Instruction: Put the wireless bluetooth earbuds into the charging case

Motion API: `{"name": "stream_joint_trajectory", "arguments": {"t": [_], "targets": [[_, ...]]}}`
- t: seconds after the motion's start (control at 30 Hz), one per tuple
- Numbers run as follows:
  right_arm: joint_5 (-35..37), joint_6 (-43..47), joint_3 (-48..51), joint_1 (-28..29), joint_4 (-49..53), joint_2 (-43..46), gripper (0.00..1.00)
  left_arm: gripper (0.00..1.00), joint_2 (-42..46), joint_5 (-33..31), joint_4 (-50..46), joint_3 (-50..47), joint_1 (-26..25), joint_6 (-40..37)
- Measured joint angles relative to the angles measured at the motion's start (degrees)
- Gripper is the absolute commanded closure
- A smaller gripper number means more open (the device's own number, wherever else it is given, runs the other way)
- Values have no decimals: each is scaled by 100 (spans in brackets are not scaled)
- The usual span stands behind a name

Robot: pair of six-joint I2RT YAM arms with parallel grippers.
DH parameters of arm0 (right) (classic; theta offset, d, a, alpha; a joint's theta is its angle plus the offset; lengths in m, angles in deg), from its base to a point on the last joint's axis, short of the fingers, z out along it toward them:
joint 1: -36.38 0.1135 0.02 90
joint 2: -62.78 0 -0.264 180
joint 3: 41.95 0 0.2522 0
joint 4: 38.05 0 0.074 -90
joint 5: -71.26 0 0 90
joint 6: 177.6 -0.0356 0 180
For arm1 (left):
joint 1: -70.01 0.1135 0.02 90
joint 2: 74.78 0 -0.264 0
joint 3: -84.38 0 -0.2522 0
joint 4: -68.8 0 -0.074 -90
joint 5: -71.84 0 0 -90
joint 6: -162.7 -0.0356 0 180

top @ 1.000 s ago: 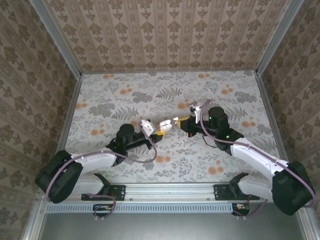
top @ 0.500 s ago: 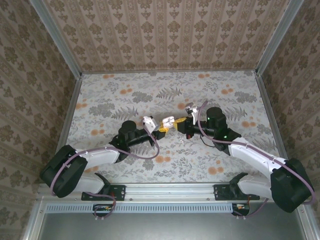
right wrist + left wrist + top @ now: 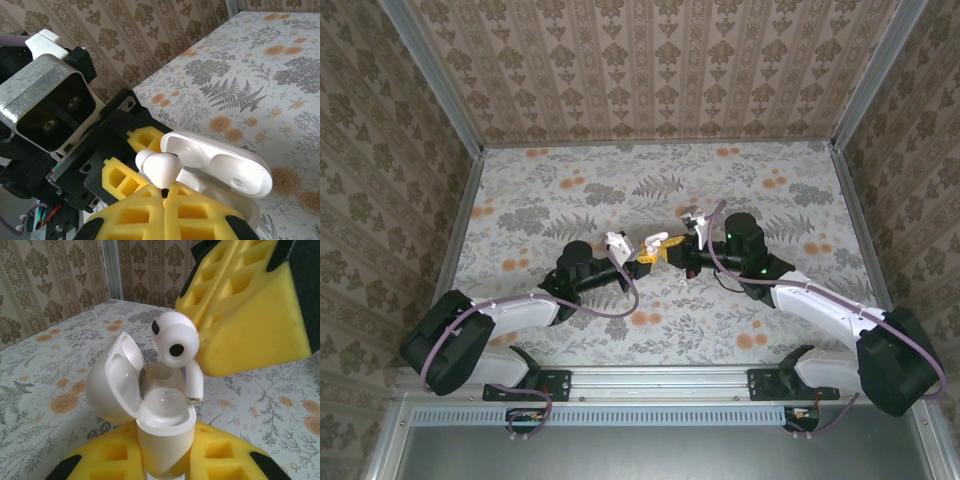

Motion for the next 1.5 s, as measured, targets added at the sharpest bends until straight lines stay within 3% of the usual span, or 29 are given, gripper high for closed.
{"name": "stream_joint_trajectory", "arguments": {"t": [0.63, 1.1, 1.5], "targets": [[0, 55, -243, 105, -35, -367, 100, 84, 17, 22, -4, 20, 0, 0], [7, 553, -481, 131, 640, -372, 98, 84, 33, 37, -109, 20, -7, -4], [55, 647, -533, 190, 833, -372, 86, 84, 127, 44, -306, 20, -11, -28]]}}
